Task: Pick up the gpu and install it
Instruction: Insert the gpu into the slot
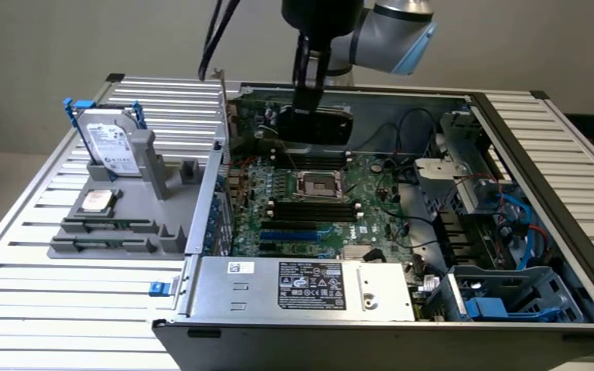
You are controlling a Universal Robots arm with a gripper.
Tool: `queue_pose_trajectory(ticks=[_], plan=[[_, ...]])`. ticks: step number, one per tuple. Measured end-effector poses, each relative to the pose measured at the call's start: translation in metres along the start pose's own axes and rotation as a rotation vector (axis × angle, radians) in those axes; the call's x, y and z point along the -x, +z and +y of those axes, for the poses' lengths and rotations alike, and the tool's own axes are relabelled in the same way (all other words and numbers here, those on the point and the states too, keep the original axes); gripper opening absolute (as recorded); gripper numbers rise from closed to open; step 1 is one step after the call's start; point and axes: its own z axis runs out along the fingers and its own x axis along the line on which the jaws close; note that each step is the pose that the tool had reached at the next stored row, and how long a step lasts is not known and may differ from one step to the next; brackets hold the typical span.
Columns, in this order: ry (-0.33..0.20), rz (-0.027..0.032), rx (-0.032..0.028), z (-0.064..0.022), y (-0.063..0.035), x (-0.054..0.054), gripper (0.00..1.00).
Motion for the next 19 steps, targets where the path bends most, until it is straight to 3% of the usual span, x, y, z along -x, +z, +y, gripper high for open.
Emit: queue_pose_trajectory(ticks=[4,9,19], plan=[[-0.058,0.0008,-0.0117,-0.0001,0.0001,0.000,0.26],[-0.085,0.0025,-0.0316,-0.0013,0.0022,0.000,0.26],[-0.087,0.0026,-0.0332,-0.0052,0.0189,-0.009,0.26]])
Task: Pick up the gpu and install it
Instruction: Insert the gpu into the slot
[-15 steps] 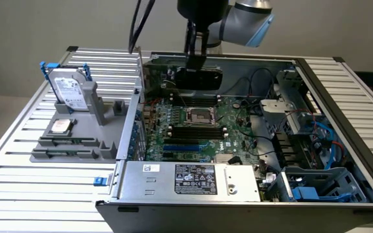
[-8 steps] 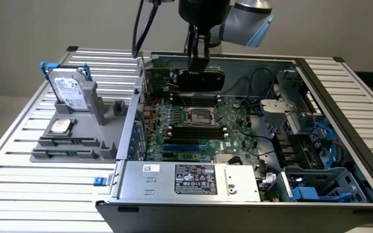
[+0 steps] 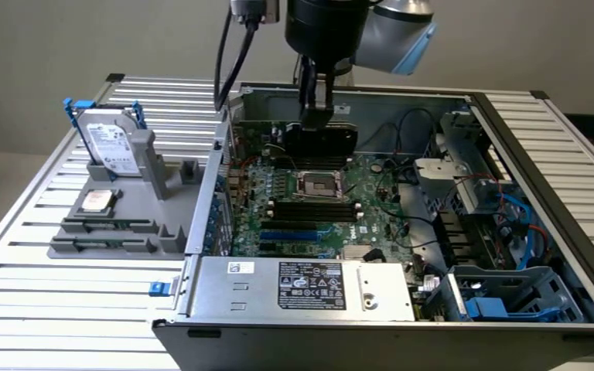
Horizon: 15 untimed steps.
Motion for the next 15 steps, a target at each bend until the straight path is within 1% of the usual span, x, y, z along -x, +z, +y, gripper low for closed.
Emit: queue_pose_trajectory(ticks=[4,8,10,15], plan=[[0.000,-0.0001,-0.0003,-0.0038,0.0056,-0.010,0.26],[0.000,0.0000,-0.0004,-0.0049,0.0116,-0.024,0.26],[0.000,-0.0001,-0.0004,-0.0053,0.0148,-0.030,0.26],[0.000,0.0000,-0.0004,-0.0057,0.0235,-0.035,0.26]])
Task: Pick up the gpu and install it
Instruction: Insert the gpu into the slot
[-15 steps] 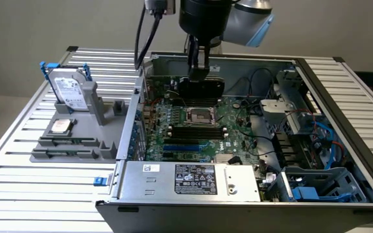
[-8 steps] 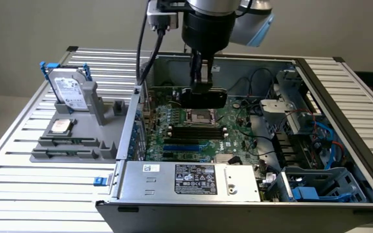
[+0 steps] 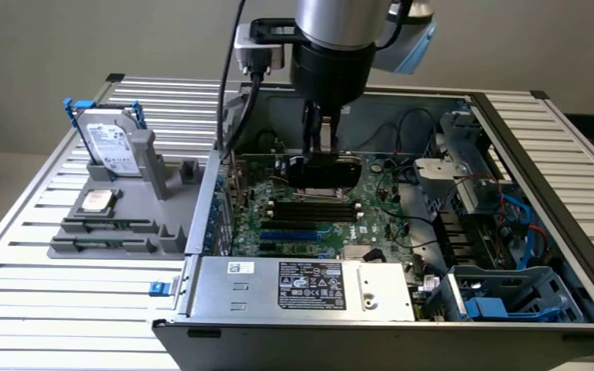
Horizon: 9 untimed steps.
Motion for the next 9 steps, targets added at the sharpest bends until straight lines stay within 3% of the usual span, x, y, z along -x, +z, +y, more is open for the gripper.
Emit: queue_pose_trajectory(ticks=[9], plan=[[0.003,0.0014,-0.0002,-0.0007,0.0156,-0.008,0.26]])
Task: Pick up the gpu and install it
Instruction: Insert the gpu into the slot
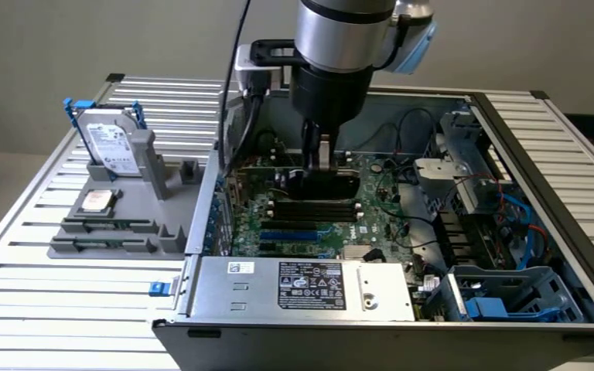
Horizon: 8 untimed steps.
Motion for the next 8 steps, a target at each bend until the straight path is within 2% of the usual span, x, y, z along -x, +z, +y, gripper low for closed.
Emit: queue_pose_trajectory(ticks=[8], plan=[[0.020,0.0018,-0.0017,0.0020,0.0144,-0.004,0.26]])
